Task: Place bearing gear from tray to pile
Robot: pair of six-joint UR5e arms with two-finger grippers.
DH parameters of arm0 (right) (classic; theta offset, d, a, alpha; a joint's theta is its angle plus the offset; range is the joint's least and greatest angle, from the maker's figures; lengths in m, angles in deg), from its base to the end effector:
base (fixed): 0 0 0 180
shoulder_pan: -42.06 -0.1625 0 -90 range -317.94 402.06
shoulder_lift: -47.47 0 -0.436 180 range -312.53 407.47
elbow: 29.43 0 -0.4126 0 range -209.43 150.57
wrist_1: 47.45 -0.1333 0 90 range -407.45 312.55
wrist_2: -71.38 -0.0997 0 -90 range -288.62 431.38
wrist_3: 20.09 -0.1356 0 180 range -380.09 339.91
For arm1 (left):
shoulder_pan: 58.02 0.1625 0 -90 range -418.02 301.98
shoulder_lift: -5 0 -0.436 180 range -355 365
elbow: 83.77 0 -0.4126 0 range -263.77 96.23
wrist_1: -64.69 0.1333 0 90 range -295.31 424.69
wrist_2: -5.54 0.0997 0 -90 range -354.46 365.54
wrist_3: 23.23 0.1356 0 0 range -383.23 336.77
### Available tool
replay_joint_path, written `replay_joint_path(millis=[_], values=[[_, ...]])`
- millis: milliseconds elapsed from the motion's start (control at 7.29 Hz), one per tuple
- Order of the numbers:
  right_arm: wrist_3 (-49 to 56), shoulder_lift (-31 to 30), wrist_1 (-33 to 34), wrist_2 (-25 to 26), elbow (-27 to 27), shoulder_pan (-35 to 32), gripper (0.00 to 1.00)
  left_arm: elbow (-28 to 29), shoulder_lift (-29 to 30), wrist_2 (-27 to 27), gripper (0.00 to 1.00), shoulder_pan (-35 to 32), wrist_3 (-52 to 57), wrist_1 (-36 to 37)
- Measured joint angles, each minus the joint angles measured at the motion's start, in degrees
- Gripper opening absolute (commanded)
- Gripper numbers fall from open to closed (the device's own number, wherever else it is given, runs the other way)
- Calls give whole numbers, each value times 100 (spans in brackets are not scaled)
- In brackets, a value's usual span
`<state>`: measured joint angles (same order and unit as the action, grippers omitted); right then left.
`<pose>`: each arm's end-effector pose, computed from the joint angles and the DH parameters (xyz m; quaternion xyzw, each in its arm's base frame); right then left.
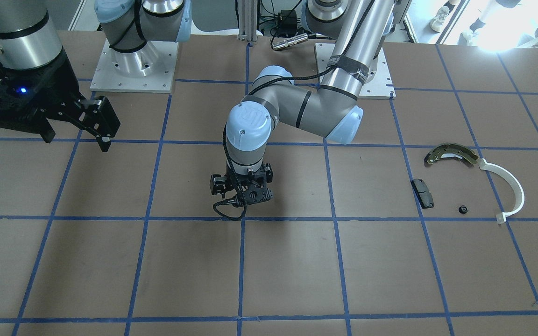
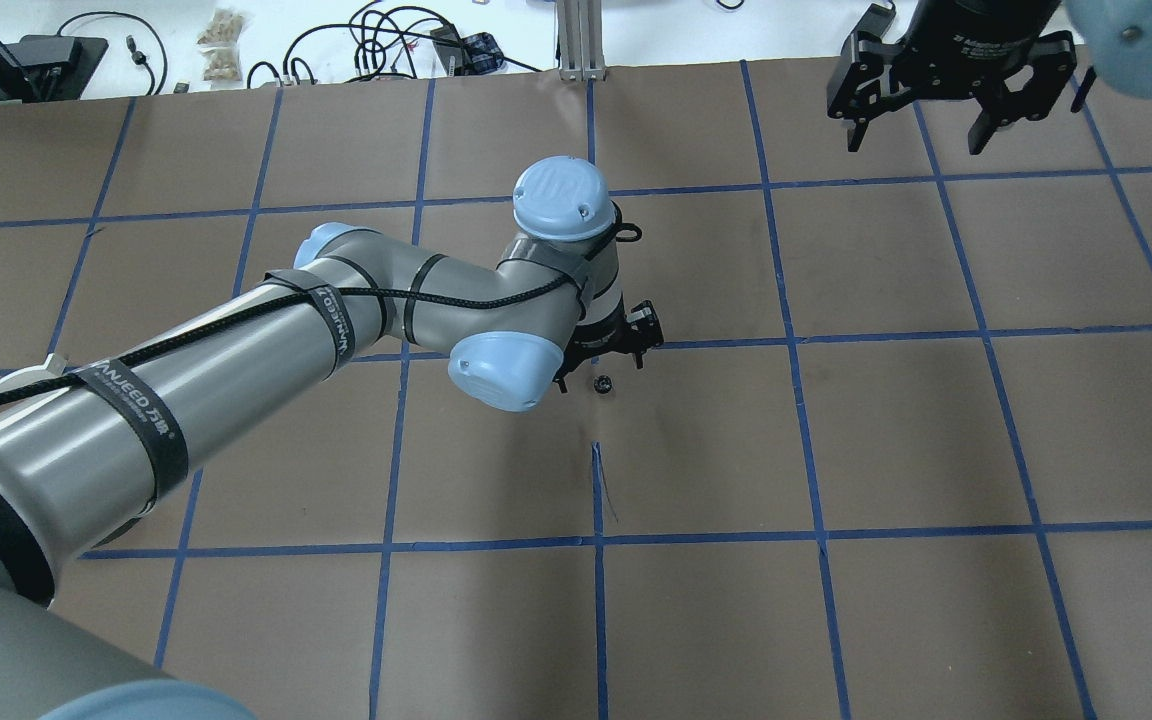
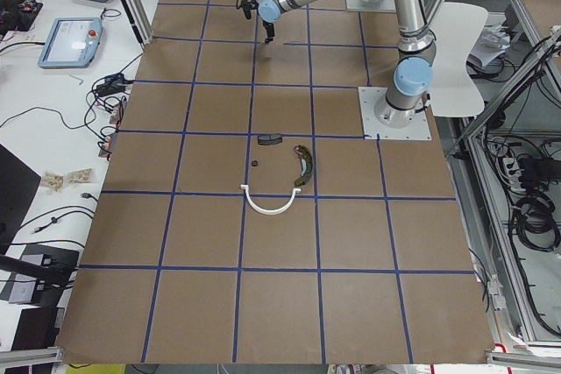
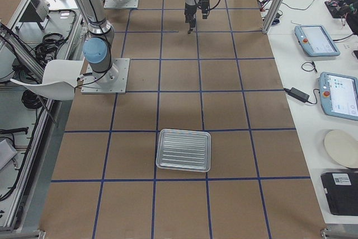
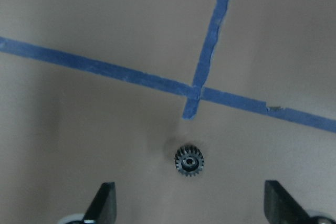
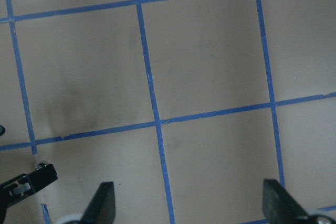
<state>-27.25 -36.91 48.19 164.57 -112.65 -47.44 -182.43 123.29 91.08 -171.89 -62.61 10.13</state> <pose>0.1208 -0.5713 0.4821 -0.0683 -0.9955 0.0608 0.0243 -0.3875 -0.5202 0.1606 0.1353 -0.9899 -0.0316 0.0262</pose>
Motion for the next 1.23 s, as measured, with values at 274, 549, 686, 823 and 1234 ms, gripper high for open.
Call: replay_joint_path(millis=[274, 549, 686, 823, 1234], values=[[-47, 81, 224, -129, -35, -44, 100, 35, 159, 23, 98, -79, -58, 90], [-48, 92, 244, -152, -45, -49, 100, 50, 302, 42, 89, -89, -154, 383], [-41, 92, 242, -157, -45, -50, 100, 48, 351, 42, 87, -91, -259, 430], [-35, 92, 234, -160, -45, -50, 100, 44, 384, 43, 61, -94, -314, 445], [-37, 89, 206, -161, -52, -57, 100, 18, 379, 50, 18, -100, -344, 454]])
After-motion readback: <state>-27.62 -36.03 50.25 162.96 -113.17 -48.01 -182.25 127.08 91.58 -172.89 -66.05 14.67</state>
